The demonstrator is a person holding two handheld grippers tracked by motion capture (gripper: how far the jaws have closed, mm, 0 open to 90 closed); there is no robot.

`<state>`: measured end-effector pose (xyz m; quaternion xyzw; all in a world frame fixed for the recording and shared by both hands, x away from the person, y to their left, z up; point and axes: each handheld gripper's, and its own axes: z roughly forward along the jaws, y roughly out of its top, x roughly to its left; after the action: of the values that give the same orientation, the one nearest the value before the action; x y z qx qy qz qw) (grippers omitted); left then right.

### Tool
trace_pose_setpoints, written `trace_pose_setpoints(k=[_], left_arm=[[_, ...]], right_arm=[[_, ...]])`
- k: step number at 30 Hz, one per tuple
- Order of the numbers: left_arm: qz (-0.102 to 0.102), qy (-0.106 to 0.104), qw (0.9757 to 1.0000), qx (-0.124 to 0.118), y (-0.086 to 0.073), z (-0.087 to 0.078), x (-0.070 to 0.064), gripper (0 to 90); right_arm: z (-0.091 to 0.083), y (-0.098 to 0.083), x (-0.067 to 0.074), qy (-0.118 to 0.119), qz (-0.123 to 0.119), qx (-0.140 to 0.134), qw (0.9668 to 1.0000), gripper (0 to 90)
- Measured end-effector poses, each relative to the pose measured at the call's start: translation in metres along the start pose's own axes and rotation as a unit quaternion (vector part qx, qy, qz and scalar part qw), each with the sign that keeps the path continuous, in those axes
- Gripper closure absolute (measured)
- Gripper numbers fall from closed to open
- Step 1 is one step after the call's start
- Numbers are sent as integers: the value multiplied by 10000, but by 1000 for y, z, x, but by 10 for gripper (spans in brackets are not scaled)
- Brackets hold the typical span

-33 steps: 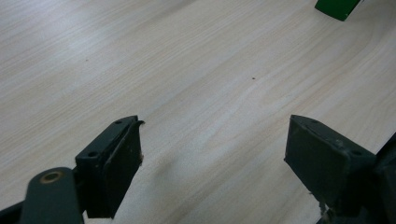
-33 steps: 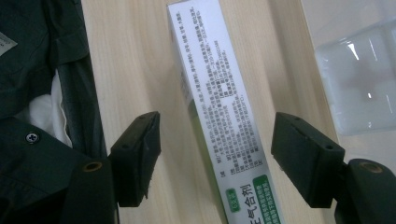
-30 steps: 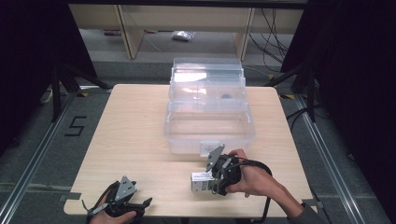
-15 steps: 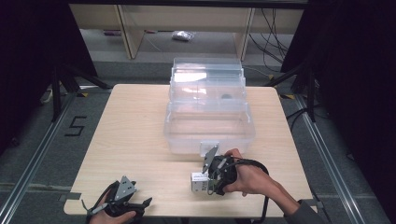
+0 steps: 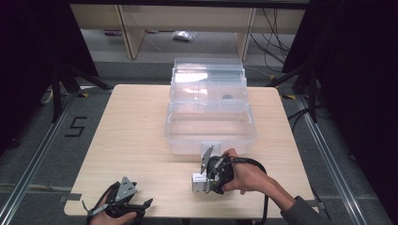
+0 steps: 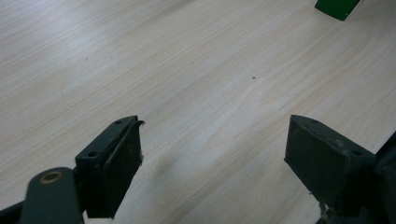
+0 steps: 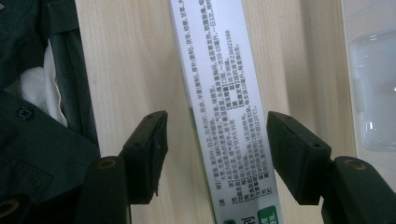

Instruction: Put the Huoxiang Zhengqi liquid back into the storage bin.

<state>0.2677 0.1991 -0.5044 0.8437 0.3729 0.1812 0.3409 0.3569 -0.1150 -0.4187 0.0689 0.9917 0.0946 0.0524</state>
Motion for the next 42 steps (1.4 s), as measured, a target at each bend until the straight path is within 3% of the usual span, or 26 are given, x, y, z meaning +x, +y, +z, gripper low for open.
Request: trace_pose_setpoints(k=[1, 3, 6, 7, 9, 10, 11, 13, 15, 17, 18, 20, 21, 22, 24, 25, 28, 29, 30, 33, 35, 37, 41, 42], left_arm=[[14, -3, 10000, 5, 0, 0, 0, 181], [-53, -14, 10000, -49, 0, 0, -1, 181], [-90, -33, 9999, -52, 0, 0, -1, 181], [0, -3, 10000, 4, 0, 0, 0, 181], [-53, -17, 10000, -39, 0, 0, -1, 180], [-85, -43, 9999, -46, 0, 1, -1, 181], [-141, 10, 9998, -139, 0, 2, -2, 181], [-155, 11, 9998, -131, 0, 3, -3, 181], [-150, 8, 9998, -138, 0, 3, -3, 181], [-163, -12, 9998, -143, 0, 3, -3, 181], [-142, 9, 9998, -149, 0, 4, -2, 181], [-152, 0, 9998, -119, 0, 3, -3, 181], [-132, -5, 9998, -117, 0, 3, -3, 181], [-129, -3, 9998, -122, 0, 3, -3, 181], [-155, -31, 9997, -162, 0, 3, -3, 181], [-209, -58, 9995, -218, -1, 3, -4, 181], [-144, -6, 9998, -133, 0, 3, -3, 181], [-198, -62, 9996, -186, 0, 3, -5, 181], [-116, -15, 9999, -120, 0, 2, -3, 181], [-191, -56, 9996, -176, 0, 3, -4, 181], [-200, -52, 9996, -186, 0, 3, -4, 181], [-189, -52, 9996, -179, 0, 3, -4, 181], [-192, -57, 9996, -173, 0, 3, -5, 181], [-142, -15, 9998, -118, 0, 3, -3, 181]], right_arm=[[0, 0, 3, 19, 232, 82, 9997, 414], [2, 0, 1, 50, 241, 99, 9996, 423], [3, 0, -1, 34, 143, 117, 9998, 437], [4, 0, -1, 76, 127, 127, 9998, 446], [5, 1, -2, 72, 21, 164, 9998, 446], [5, 1, -1, 51, 79, 197, 9998, 446], [7, 2, -4, 51, -193, 160, 9997, 447], [7, 2, -1, 70, 30, 293, 9995, 464], [8, 2, -2, 100, -46, 285, 9995, 468], [9, 3, -3, 92, -7, 307, 9995, 472], [9, 3, -1, 156, 123, 357, 9992, 473], [13, 6, -5, 132, -64, 362, 9992, 499], [13, 7, -4, 177, 26, 398, 9990, 507], [14, 8, -6, 202, -121, 414, 9989, 514], [15, 10, -5, 208, -14, 488, 9986, 523], [17, 10, -8, 196, -277, 459, 9984, 531], [15, 11, -5, 254, -54, 615, 9978, 559], [16, 11, -5, 243, -78, 628, 9977, 568], [15, 11, -5, 257, -32, 680, 9973, 576], [15, 12, -5, 263, -50, 699, 9972, 578], [16, 13, -9, 266, -325, 636, 9971, 582], [16, 12, -7, 274, -218, 689, 9970, 600], [17, 13, -8, 261, -341, 662, 9969, 632], [15, 14, -7, 293, -234, 761, 9964, 638]])
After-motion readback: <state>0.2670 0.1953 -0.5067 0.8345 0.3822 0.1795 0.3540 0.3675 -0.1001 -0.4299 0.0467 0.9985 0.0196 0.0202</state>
